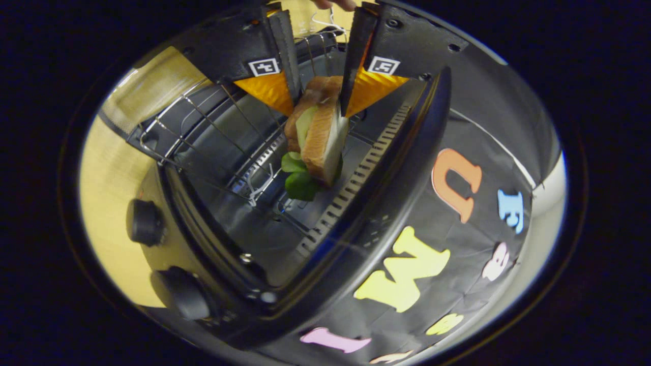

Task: Open the toaster oven, put the food inside, and close the toaster oven door.

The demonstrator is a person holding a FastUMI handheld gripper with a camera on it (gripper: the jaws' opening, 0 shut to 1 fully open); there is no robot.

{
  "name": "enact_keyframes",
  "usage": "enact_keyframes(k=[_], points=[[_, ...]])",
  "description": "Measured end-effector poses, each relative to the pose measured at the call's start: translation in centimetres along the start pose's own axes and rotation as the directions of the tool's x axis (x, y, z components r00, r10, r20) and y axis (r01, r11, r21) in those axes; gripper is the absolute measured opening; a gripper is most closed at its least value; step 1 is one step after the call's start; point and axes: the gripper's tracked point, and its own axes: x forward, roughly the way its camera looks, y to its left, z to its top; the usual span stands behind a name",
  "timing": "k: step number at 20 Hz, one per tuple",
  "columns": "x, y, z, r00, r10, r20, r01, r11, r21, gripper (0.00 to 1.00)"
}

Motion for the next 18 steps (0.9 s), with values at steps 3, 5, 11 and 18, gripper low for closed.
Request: enact_keyframes(k=[3,5,11,18], points=[[0.2,0.4,-0.7,0.998,-0.060,-0.019,0.055,0.983,-0.175,0.64],[0.4,0.5,-1.3,0.997,-0.074,-0.027,0.063,0.959,-0.278,0.74],[-0.4,0.4,-3.4,0.985,-0.148,-0.092,0.082,0.861,-0.501,0.79],[-2.1,-1.3,-5.0,0.952,-0.297,-0.078,0.156,0.687,-0.709,0.79]])
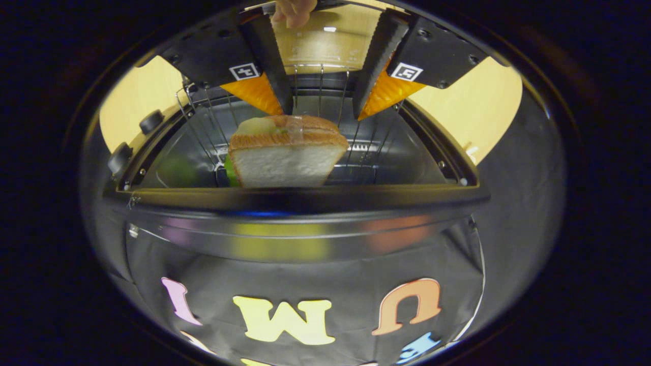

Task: Open the toaster oven, put the food inside, and close the toaster oven door.

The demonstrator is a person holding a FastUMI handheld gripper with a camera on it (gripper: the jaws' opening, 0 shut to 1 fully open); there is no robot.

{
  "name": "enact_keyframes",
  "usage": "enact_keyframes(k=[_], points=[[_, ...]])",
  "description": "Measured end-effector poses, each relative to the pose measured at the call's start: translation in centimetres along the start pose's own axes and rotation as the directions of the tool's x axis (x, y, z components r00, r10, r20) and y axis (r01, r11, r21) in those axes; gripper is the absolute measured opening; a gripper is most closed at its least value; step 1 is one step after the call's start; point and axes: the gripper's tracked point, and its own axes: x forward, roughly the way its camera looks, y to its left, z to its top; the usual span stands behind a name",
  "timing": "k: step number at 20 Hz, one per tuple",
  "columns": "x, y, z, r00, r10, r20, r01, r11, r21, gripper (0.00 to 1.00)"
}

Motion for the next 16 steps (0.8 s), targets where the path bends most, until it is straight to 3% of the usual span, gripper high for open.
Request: enact_keyframes(k=[6,10,16], points=[[-2.9,0.3,-2.8,1.000,0.004,-0.031,-0.004,1.000,0.018,0.80],[-5.6,-0.2,-4.3,0.999,-0.036,0.028,0.038,0.998,-0.050,0.82],[-9.7,0.1,-7.7,0.997,-0.033,0.073,0.031,0.999,0.028,0.82]])
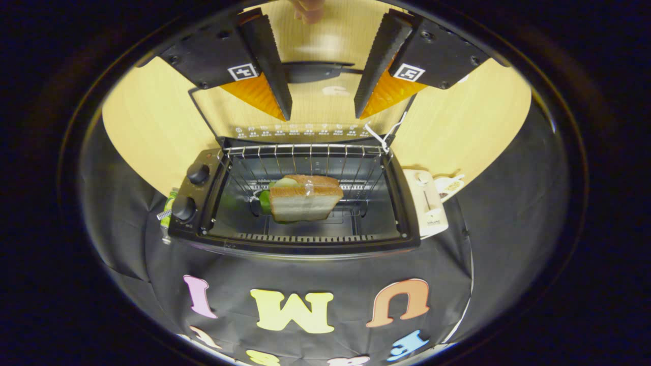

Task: Open the toaster oven, put the food inside, and close the toaster oven door.

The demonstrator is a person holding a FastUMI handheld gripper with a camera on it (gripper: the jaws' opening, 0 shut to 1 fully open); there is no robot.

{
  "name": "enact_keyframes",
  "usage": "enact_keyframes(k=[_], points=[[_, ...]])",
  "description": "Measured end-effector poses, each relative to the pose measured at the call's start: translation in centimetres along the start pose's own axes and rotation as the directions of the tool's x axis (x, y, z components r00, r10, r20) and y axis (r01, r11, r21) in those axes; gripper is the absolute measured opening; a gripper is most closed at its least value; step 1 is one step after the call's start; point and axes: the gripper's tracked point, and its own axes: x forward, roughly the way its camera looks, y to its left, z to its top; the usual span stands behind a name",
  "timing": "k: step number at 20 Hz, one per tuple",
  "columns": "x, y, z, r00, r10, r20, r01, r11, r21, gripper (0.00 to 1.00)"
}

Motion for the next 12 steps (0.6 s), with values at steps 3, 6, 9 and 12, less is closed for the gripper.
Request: enact_keyframes(k=[3,6,9,12], points=[[-1.7,-0.5,-1.6,0.999,-0.025,0.024,0.026,0.999,-0.045,0.82],[-2.2,-1.7,-2.6,0.996,-0.073,0.052,0.077,0.992,-0.097,0.83],[-2.2,-2.7,-4.9,0.994,-0.111,-0.004,0.110,0.991,-0.070,0.90],[-1.3,-2.3,-6.6,0.994,-0.086,-0.061,0.083,0.995,-0.053,0.90]])
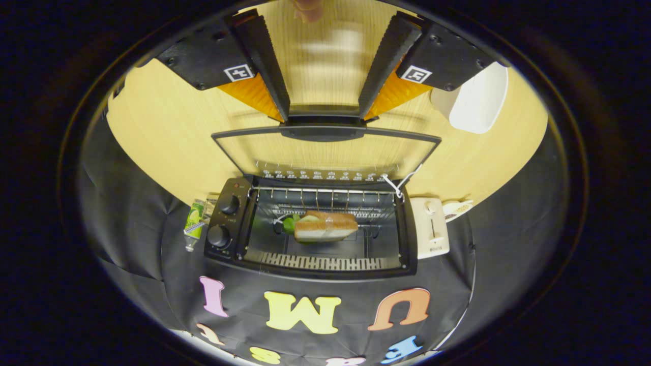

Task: Open the toaster oven, put the food inside, and close the toaster oven door.

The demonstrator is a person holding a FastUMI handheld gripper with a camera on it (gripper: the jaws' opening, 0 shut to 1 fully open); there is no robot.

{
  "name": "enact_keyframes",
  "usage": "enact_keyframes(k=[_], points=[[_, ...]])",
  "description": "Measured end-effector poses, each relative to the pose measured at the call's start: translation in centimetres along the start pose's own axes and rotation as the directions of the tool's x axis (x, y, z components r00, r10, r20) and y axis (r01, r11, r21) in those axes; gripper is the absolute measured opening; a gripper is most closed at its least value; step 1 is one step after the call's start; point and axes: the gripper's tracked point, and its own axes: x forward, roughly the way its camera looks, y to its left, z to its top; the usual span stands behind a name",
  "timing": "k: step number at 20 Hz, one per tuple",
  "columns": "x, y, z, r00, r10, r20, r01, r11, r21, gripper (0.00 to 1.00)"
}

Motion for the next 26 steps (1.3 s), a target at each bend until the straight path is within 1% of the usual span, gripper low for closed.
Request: enact_keyframes(k=[1,2,5,6,7,8,12,15,19,23,26], points=[[0.0,0.0,0.4,1.000,-0.004,0.022,0.003,1.000,0.018,0.88],[-0.3,0.0,0.4,1.000,-0.004,0.015,0.004,1.000,0.010,0.87],[0.0,0.1,0.4,1.000,-0.004,0.025,0.004,1.000,0.017,0.87],[-0.1,0.2,1.0,0.999,0.003,0.048,-0.004,1.000,0.025,0.87],[-0.2,0.3,2.0,0.995,0.005,0.097,-0.008,0.999,0.033,0.88],[-0.6,0.3,2.2,0.994,0.004,0.114,-0.009,0.999,0.042,0.89],[-0.2,0.2,1.8,0.995,0.007,0.098,-0.012,0.999,0.048,0.89],[-0.5,0.1,2.1,0.992,0.007,0.123,-0.014,0.998,0.057,0.89],[-1.0,0.0,2.6,0.985,0.005,0.171,-0.016,0.998,0.064,0.89],[-1.6,0.0,4.2,0.963,0.000,0.269,-0.017,0.998,0.060,0.89],[-1.4,0.1,3.9,0.967,-0.001,0.254,-0.014,0.998,0.058,0.89]])
